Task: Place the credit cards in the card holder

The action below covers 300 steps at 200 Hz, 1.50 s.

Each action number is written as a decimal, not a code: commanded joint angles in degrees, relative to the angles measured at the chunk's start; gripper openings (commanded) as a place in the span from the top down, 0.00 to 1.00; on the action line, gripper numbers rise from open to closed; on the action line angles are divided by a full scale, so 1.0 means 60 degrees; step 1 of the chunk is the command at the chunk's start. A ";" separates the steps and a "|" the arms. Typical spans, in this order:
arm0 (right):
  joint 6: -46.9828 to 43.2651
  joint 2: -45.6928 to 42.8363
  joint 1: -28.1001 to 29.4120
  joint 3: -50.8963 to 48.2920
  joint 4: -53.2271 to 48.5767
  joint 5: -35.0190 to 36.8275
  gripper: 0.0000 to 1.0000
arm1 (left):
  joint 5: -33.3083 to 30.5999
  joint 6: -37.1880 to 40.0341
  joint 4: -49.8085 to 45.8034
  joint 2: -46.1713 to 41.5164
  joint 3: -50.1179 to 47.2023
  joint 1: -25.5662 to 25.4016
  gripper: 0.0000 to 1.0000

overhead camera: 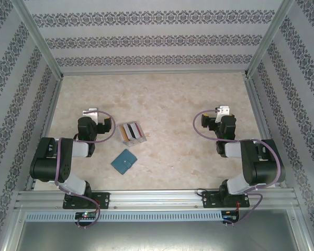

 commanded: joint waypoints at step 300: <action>-0.0708 -0.1941 0.7521 0.3122 -0.7236 -0.0301 0.08 | 0.3807 -0.6747 -1.2671 -0.5304 0.2194 -0.0170 0.01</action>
